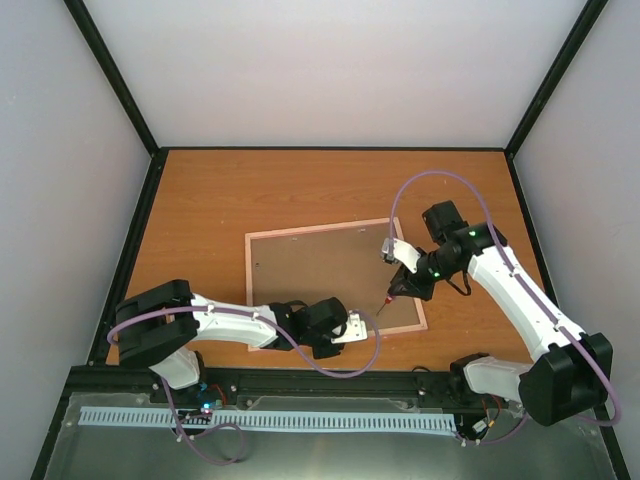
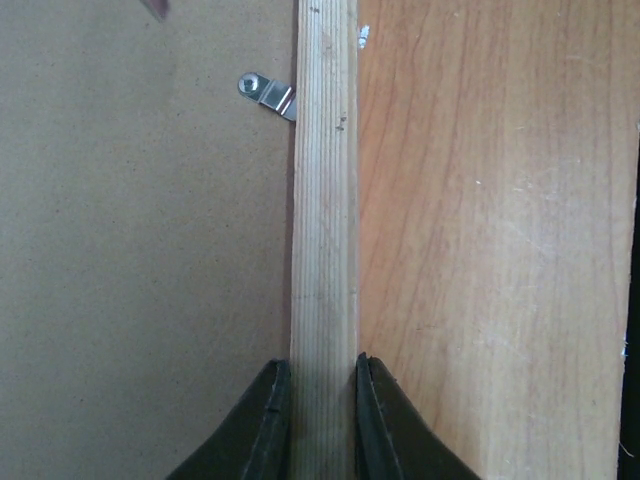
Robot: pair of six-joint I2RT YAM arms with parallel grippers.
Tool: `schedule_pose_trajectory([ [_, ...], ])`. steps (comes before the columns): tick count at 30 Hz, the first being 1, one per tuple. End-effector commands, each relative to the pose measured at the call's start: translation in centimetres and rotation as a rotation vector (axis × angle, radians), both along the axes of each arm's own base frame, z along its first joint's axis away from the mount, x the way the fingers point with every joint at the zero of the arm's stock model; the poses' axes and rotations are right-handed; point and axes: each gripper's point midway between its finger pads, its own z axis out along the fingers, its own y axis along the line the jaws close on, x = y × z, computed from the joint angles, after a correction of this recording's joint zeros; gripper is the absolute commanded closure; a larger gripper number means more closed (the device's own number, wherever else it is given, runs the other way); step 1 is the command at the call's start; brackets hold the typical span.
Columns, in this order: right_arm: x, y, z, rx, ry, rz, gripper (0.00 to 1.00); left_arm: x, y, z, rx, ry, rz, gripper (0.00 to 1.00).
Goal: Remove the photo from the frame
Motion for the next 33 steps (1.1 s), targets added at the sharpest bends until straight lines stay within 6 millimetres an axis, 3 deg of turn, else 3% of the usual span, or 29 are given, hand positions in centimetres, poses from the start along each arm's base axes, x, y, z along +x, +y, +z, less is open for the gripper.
schedule_pose_trajectory([
  [1, -1.4, 1.1, 1.6, 0.06, -0.014, 0.082, 0.97, 0.3, 0.5, 0.5, 0.029, -0.025, 0.012, 0.93],
  [6, -1.4, 1.5, 0.4, 0.04, -0.002, 0.1, 0.97, 0.3, 1.5, -1.0, 0.087, -0.022, 0.021, 0.92],
  [17, -1.8, 3.2, -1.3, 0.012, 0.031, 0.153, 0.97, 0.4, 1.5, -1.4, 0.102, -0.019, 0.023, 0.93],
  [33, -1.3, 1.9, -3.4, -0.117, 0.028, 0.143, 0.97, 0.6, 1.7, -1.8, 0.119, -0.023, 0.033, 0.93],
])
